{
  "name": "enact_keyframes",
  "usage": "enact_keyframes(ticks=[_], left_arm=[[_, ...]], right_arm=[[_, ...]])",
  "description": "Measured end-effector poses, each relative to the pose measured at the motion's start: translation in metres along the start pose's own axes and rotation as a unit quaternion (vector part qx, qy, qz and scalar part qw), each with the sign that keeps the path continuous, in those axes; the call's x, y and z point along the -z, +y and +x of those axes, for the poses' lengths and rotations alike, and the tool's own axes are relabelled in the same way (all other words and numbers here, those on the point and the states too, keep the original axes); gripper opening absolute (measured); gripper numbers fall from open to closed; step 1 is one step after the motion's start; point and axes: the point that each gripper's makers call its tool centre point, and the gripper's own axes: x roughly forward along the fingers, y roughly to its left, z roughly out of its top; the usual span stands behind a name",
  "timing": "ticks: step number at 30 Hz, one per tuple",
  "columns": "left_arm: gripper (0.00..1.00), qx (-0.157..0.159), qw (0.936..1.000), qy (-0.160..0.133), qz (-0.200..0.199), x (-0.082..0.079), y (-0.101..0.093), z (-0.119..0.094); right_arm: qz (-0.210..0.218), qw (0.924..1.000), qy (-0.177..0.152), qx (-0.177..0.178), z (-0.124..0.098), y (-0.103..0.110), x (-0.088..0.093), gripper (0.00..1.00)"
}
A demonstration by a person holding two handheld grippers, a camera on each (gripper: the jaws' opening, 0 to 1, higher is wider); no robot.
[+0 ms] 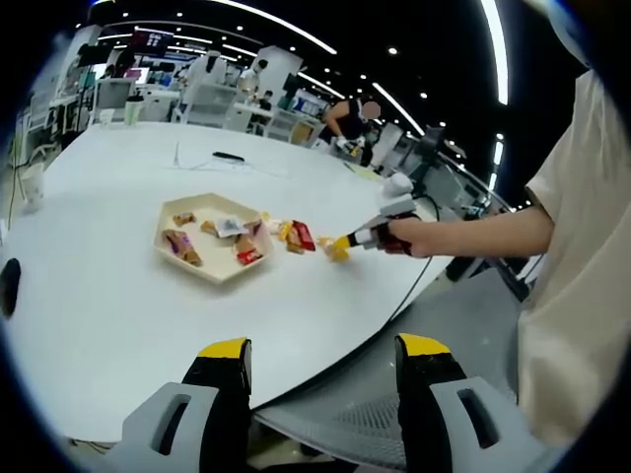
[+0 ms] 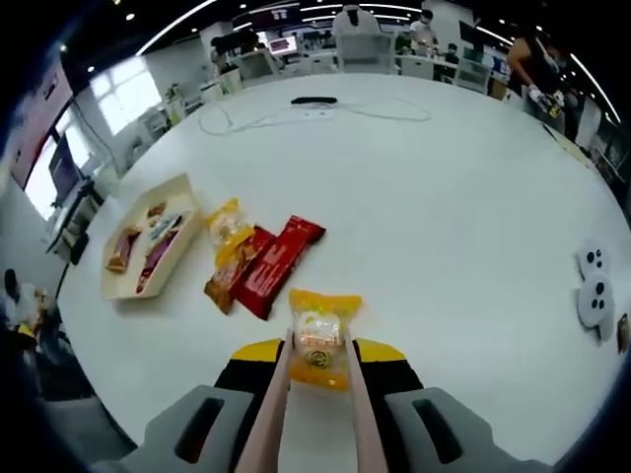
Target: Place the target food into the container with the food tongs after gripping and lifting it, then release it inside without dropping or visibly crushing the food.
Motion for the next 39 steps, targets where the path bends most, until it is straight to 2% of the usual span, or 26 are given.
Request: enact_keyframes(ticks=[14, 27, 39], left_arm=[[0.58, 0.002, 1.0000, -0.007, 0.004, -0.002, -0.003, 0.000], [0.58, 0.003, 0.9999, -0.014, 0.009, -0.004, -0.007, -0.003], [0.58, 0.006, 0.9995, -0.023, 0.019, -0.009, -0.011, -0.004]], right_arm=[[0.001, 0.9997, -0.023, -0.001, -0.014, 0.000, -0.010, 0.26], [0.016, 0.9993, -0.034, -0.002, -0.024, 0.000, -0.010, 0.27], [0.013, 0.9981, -0.060, -0.003, -0.039, 0.006, -0.024, 0.27]])
